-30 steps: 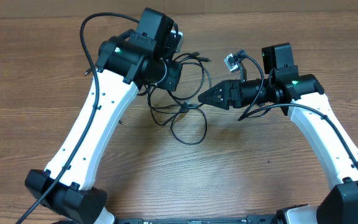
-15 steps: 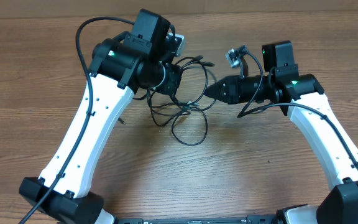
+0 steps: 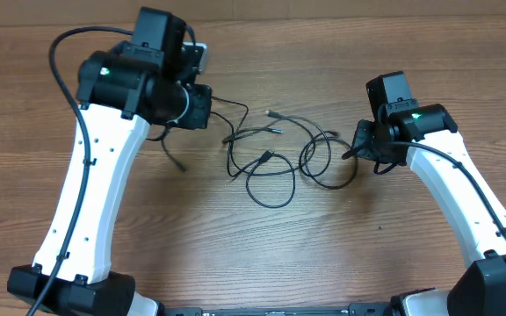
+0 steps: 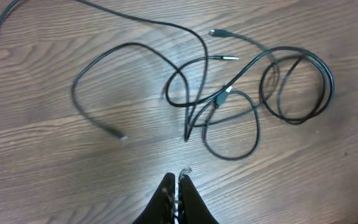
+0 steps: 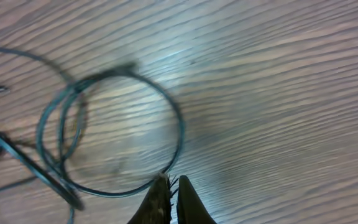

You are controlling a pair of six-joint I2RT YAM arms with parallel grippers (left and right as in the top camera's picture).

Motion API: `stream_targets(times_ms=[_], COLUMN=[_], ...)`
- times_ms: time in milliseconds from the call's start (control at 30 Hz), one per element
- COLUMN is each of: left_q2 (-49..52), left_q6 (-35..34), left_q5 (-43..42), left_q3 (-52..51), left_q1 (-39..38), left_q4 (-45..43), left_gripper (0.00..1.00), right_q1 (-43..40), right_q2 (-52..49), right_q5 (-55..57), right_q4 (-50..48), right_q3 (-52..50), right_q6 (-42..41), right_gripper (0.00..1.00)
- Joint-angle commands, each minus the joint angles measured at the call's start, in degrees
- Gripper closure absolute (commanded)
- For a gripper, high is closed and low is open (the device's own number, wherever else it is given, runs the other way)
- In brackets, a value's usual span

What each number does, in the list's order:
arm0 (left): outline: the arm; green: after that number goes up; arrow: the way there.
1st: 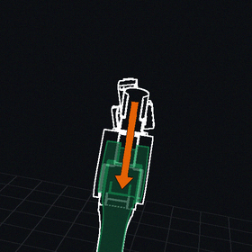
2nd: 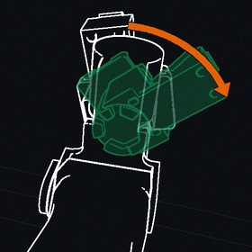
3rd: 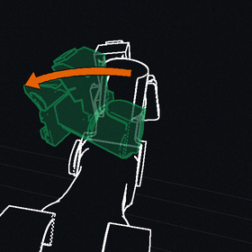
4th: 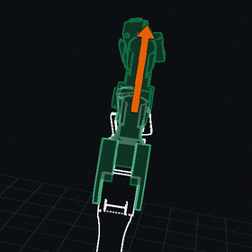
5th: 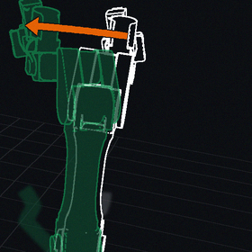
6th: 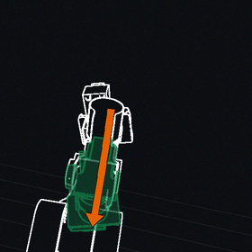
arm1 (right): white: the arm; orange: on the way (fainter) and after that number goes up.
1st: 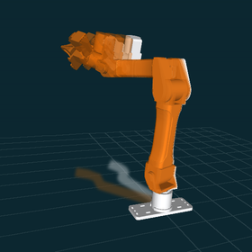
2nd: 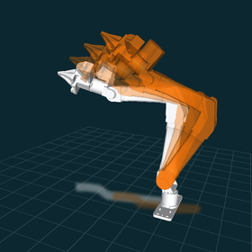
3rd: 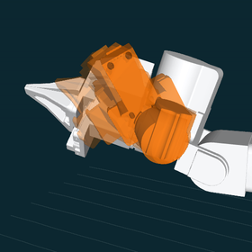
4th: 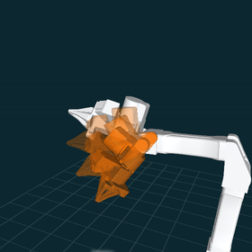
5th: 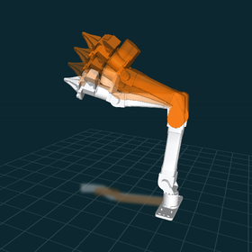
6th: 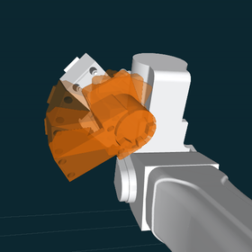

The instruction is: Untangle cables

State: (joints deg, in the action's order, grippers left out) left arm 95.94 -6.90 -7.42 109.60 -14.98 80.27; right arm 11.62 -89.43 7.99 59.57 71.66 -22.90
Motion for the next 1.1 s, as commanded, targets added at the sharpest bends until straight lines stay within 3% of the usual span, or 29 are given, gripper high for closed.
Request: stream_targets(times_ms=[0,100,200,333,433,567,733,1067], left_q2=[-1.55,-1.55,-1.55,-1.55,-1.46,-1.44,-1.44,-1.42], left_q6=[0.02,0.04,0.02,-0.44,-0.48,-0.87,-0.81,-0.83], left_q5=[0.50,0.33,0.33,0.33,0.33,0.02,-5.79,-7.41], left_q3=[0.33,-0.28,-1.86,-4.57,-7.34,-12.28,-18.64,-31.43], left_q1=[0.79,0.70,0.70,0.70,0.70,0.68,0.42,-2.62], left_q4=[0.11,0.00,-0.57,-1.38,-2.67,-5.62,-11.28,-27.65], left_gripper=[0.96,0.96,0.88,0.65,0.57,0.45,0.41,0.33], right_q1=[0.00,0.00,0.00,0.00,0.00,0.00,0.02,0.02], right_q2=[0.15,0.15,0.28,0.48,0.46,0.07,-0.28,-0.39], right_q5=[1.60,-3.82,-7.19,-10.19,-18.29,-21.79,-21.64,-22.03], right_q4=[-0.48,-0.70,0.28,1.44,0.79,1.44,-0.44,-17.03], right_q3=[1.25,3.13,6.54,11.34,11.89,10.78,6.62,-7.17], right_q6=[-0.15,3.74,5.60,7.39,12.96,15.96,17.25,17.25], right_gripper=[0.96,0.96,0.96,0.96,0.76,0.64,0.56,0.56])
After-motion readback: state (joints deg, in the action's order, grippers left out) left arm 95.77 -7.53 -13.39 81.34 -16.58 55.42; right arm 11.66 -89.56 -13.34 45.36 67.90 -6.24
